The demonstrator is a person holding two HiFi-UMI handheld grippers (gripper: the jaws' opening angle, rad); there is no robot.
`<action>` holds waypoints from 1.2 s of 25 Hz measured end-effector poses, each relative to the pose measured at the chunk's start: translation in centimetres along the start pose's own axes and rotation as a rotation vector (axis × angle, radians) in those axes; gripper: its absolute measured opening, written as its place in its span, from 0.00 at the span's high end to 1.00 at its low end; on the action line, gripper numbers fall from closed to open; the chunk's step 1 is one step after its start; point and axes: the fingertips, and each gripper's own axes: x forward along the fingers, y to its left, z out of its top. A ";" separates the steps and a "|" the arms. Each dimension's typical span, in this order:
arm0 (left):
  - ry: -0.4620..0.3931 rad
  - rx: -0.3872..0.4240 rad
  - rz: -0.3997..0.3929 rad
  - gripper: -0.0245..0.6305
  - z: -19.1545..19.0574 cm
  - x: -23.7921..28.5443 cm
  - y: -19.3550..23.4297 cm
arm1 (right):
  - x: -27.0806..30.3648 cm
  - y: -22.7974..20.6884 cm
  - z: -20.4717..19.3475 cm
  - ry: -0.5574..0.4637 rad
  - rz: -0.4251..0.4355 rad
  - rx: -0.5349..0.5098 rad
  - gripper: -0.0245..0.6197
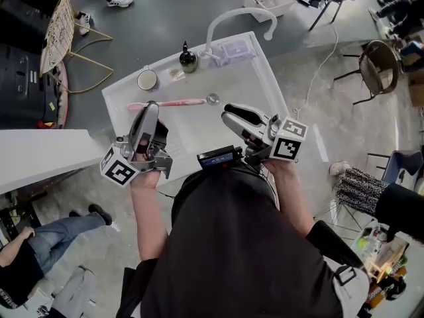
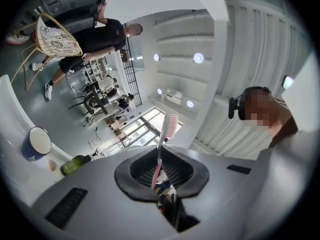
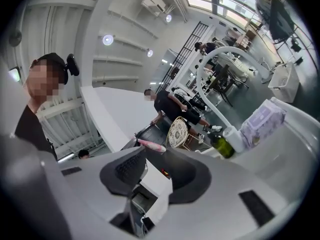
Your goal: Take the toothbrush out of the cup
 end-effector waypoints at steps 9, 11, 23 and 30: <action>0.009 -0.010 -0.063 0.92 -0.7 0.4 -2.7 | 0.8 0.8 0.8 0.008 0.055 -0.026 0.76; 0.021 -0.009 -0.078 0.92 -0.9 0.4 -3.1 | 1.1 1.5 1.0 0.009 0.088 -0.038 0.75; 0.079 -0.044 -0.178 0.92 -2.7 1.5 -5.5 | 1.5 4.8 0.8 0.029 0.259 -0.054 0.75; 0.094 -0.065 -0.211 0.92 -2.8 1.9 -5.8 | 1.6 5.7 1.2 0.029 0.302 -0.061 0.77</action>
